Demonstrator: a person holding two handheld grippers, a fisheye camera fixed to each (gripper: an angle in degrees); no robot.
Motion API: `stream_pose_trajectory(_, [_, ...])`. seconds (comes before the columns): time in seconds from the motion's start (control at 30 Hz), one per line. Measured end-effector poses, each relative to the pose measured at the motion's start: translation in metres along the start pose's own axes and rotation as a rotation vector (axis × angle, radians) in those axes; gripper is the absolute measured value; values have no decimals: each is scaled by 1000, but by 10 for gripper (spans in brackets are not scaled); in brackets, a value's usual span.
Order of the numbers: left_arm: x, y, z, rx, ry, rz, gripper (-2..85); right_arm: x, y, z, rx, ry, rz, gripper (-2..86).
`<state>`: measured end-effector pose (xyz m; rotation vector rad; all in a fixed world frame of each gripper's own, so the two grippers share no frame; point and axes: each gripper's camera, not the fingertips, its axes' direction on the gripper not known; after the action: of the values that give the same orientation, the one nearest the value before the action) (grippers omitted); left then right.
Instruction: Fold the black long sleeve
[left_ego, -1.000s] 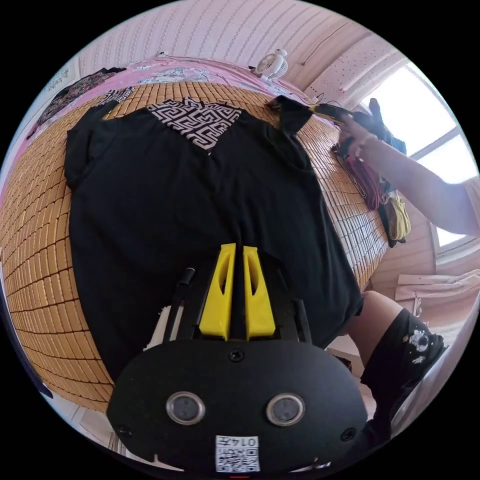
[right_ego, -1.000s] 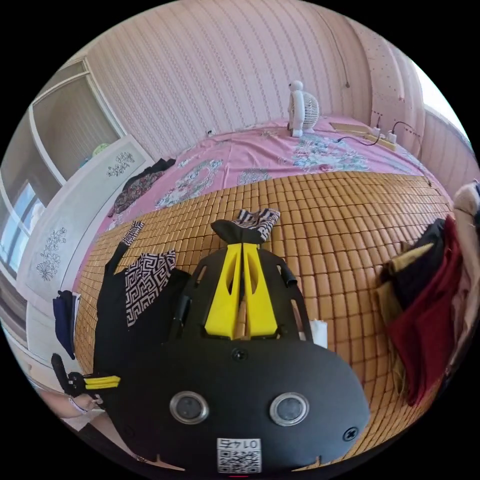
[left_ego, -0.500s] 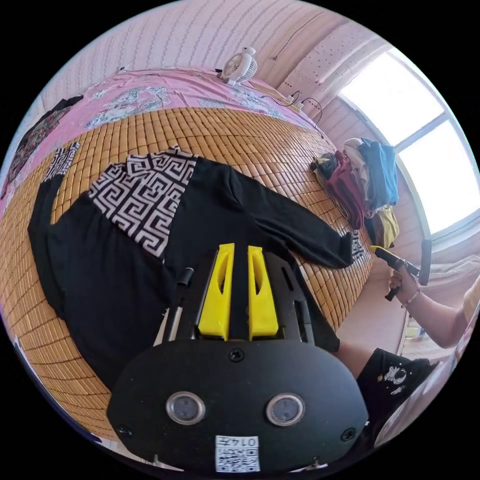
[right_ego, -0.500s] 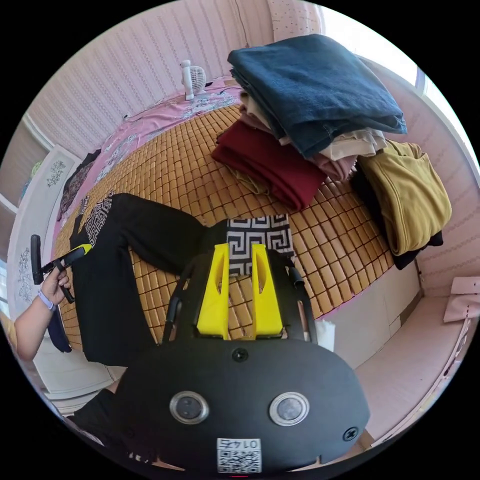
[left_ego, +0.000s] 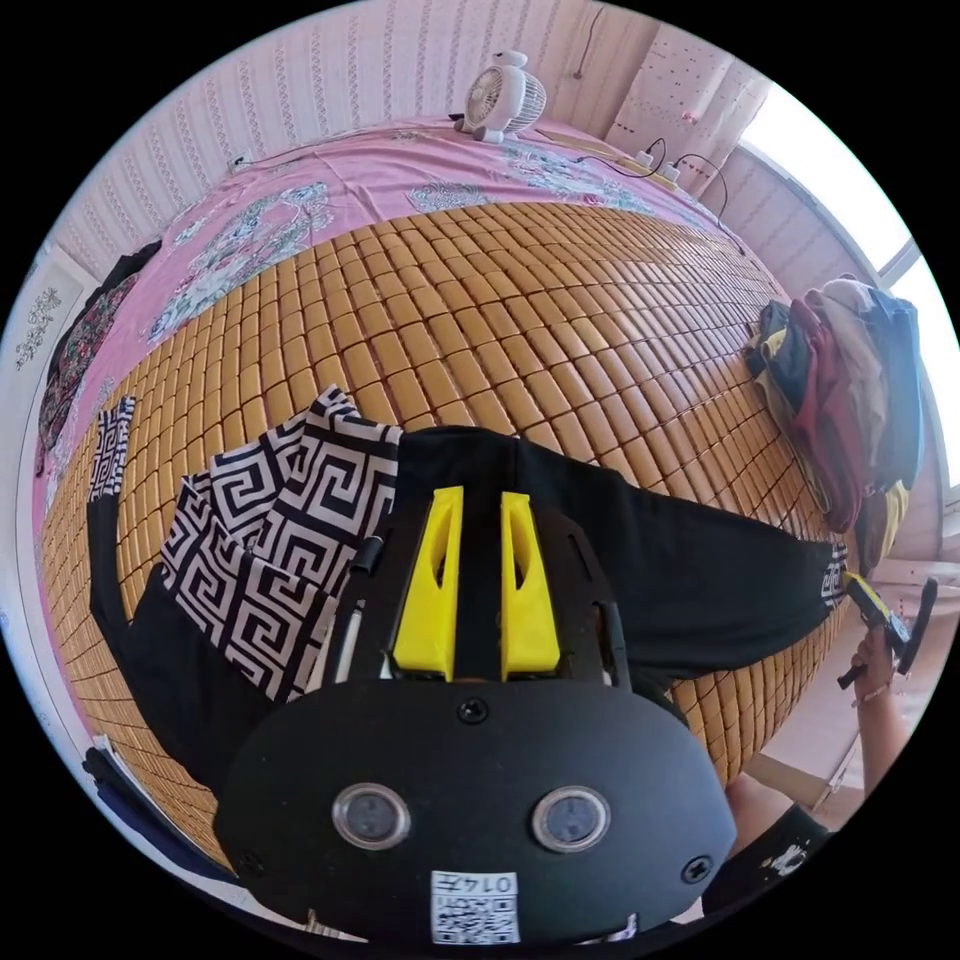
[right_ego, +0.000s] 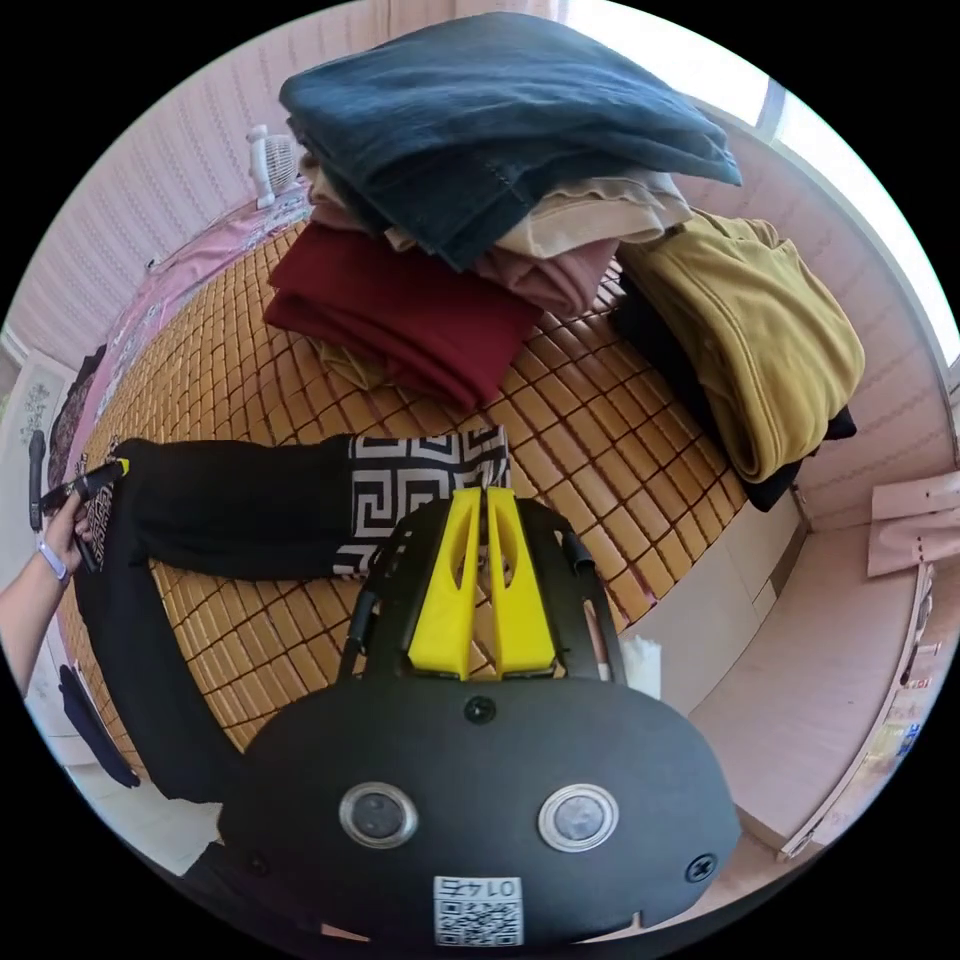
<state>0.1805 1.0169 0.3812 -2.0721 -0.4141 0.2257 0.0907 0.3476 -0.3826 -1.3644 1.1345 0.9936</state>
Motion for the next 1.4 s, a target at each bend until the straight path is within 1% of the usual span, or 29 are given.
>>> stream_pose_trajectory(0.13, [-6,-6,1,6,18,-70,65,8,-1,9,-48,-21,16,5])
stream_pose_trajectory(0.23, [-7,-7,-1,13,15,-61,60,7,-1,9,-64,-11,3,5])
stream_pose_trajectory(0.33, [-6,-8,-6,60,29,-22,19,9,-2,4,-39,-15,27,5])
stream_pose_trajectory(0.4, [-1,-13,-3,33,-4,-19,-5,11,-4,2,-23,-5,46,6])
stream_pose_trajectory(0.5, [-3,-15,-3,31,-36,-31,-9,10,-8,-2,9,7,61,10])
stream_pose_trajectory(0.6, [-12,-3,-5,61,-7,-25,-10,4,-13,-5,38,16,52,21])
stream_pose_trajectory(0.7, [-23,12,-6,92,27,-32,-10,2,-13,-1,-19,54,70,48])
stream_pose_trajectory(0.8, [-34,20,-7,78,55,-51,-9,-1,-4,-15,21,47,98,52])
stream_pose_trajectory(0.83, [-36,22,-8,79,56,-52,-9,-3,-2,-17,26,24,93,50])
stream_pose_trajectory(0.87, [-39,28,-8,86,59,-52,-8,-9,2,-17,17,-40,60,46])
stream_pose_trajectory(0.9, [-43,34,-8,94,65,-57,-6,-19,5,-12,-26,-91,2,48])
stream_pose_trajectory(0.93, [-45,37,-9,97,71,-63,-5,-23,6,-7,-59,-89,-22,49])
stream_pose_trajectory(0.97, [-51,43,-9,95,89,-80,0,-31,7,6,-140,-50,-56,49])
stream_pose_trajectory(1.03, [-59,55,-13,96,115,-108,19,-39,9,5,-101,-6,-110,45])
stream_pose_trajectory(1.07, [-65,65,-18,103,141,-115,41,-42,7,7,-127,24,-129,41])
stream_pose_trajectory(1.1, [-70,77,-27,121,173,-115,46,-45,5,5,-142,30,-134,37])
stream_pose_trajectory(1.13, [-73,84,-34,139,186,-115,49,-46,4,3,-142,39,-138,33])
stream_pose_trajectory(1.2, [-86,126,-68,229,217,-114,48,-55,5,-9,-144,141,-189,15])
stream_pose_trajectory(1.27, [-101,167,-90,259,218,-131,47,-64,6,-19,-157,195,-252,3])
stream_pose_trajectory(1.33, [-118,216,-105,248,200,-180,47,-83,5,-29,-168,184,-334,-2])
stream_pose_trajectory(1.4, [-137,289,-119,201,129,-238,51,-130,-3,-41,-137,138,-471,1])
